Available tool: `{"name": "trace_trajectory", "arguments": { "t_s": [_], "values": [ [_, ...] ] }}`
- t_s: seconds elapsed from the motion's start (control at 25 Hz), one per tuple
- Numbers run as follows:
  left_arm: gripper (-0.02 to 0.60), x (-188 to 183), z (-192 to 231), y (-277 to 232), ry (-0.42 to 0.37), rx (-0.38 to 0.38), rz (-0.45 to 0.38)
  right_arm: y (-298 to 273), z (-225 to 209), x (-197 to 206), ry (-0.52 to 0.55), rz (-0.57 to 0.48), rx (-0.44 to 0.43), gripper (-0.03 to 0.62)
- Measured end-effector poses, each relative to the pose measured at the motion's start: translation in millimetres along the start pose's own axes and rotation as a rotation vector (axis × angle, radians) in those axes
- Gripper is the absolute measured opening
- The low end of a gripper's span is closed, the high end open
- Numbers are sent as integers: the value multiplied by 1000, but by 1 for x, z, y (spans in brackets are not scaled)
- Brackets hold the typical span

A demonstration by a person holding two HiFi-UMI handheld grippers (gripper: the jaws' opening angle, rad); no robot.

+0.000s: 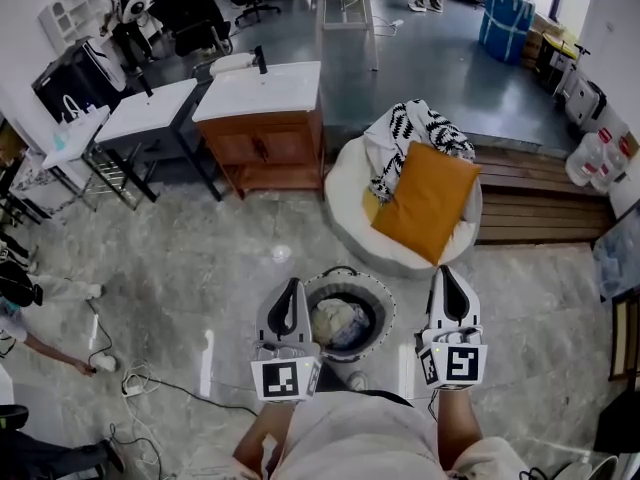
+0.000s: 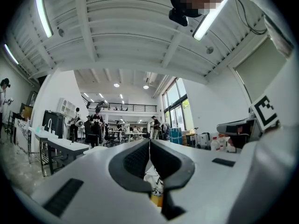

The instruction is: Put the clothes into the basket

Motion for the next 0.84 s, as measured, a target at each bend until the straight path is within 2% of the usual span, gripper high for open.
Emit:
{"name": "trace_trajectory", "arguments": {
  "t_s": [0.24,0.84],
  "values": [
    [8,0,-5,2,-23,13,3,1,0,0,27,0,-4,-12],
    [8,-5,-13,14,-24,15,-3,16,-5,-3,19,1,12,-12]
  ]
}}
Point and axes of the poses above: the fingertips, and each gripper's own axes: y backward along the fingers, z to its left, x out of its underside, the point moved 2 cm from there along y, backward along the fingers, and after that the axes turned 9 degrees about y, right-handed, at the moved point
